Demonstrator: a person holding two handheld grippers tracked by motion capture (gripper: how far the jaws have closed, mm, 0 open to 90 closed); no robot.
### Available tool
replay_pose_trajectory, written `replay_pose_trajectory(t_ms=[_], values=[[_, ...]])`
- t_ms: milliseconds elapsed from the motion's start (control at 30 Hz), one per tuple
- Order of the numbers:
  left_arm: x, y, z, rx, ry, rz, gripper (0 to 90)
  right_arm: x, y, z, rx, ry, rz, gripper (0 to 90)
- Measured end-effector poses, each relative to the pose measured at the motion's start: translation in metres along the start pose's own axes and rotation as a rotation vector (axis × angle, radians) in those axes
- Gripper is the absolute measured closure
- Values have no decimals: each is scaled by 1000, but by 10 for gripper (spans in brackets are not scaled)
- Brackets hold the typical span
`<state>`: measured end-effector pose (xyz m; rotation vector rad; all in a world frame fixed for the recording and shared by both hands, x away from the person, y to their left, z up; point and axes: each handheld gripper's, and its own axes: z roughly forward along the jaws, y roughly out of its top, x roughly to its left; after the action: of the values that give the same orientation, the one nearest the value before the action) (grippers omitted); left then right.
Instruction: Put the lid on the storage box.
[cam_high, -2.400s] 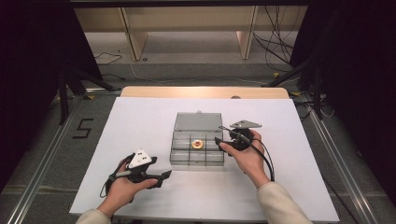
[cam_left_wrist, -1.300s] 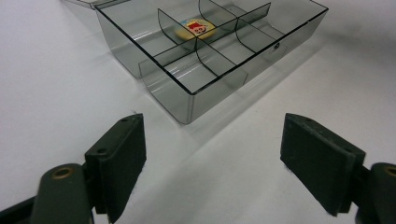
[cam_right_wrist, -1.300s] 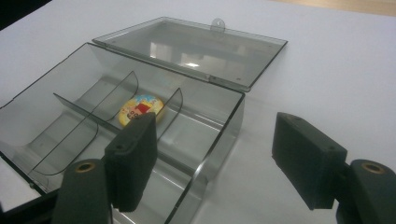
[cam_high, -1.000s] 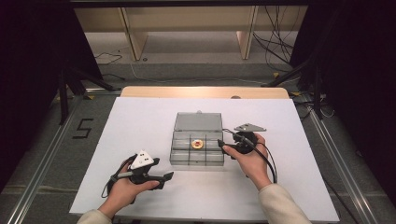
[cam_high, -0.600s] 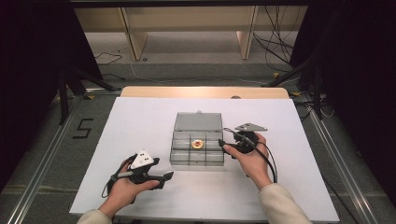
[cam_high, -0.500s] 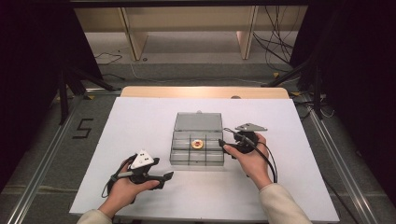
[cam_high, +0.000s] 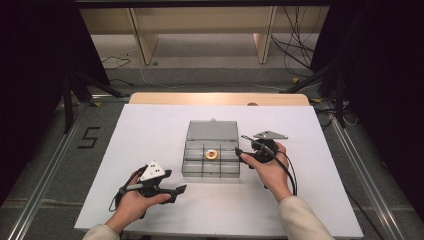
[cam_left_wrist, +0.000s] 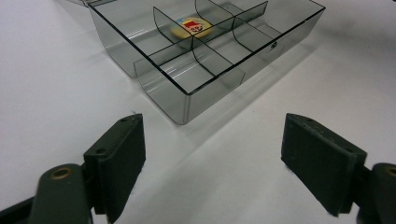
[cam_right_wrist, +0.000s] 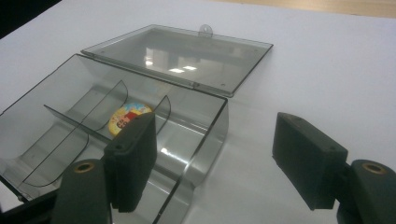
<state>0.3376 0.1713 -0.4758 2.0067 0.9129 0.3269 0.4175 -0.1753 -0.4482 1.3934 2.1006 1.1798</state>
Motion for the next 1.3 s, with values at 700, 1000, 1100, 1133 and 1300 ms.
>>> replay_pose_trajectory(t_ms=[700,1000,1100,1133,1300], values=[[-5,4,3,-2,-5,-16,205,-5,2,3,-8,21,21,315],[-6,2,2,-5,-11,-11,205,-4,15,13,-9,15,42,318],[-6,2,2,-5,-14,-12,205,-3,24,20,-2,15,50,322],[-6,2,2,-6,-14,-13,205,-3,27,23,2,14,50,323],[-7,2,4,-4,-15,-16,206,-6,42,44,44,7,70,331]])
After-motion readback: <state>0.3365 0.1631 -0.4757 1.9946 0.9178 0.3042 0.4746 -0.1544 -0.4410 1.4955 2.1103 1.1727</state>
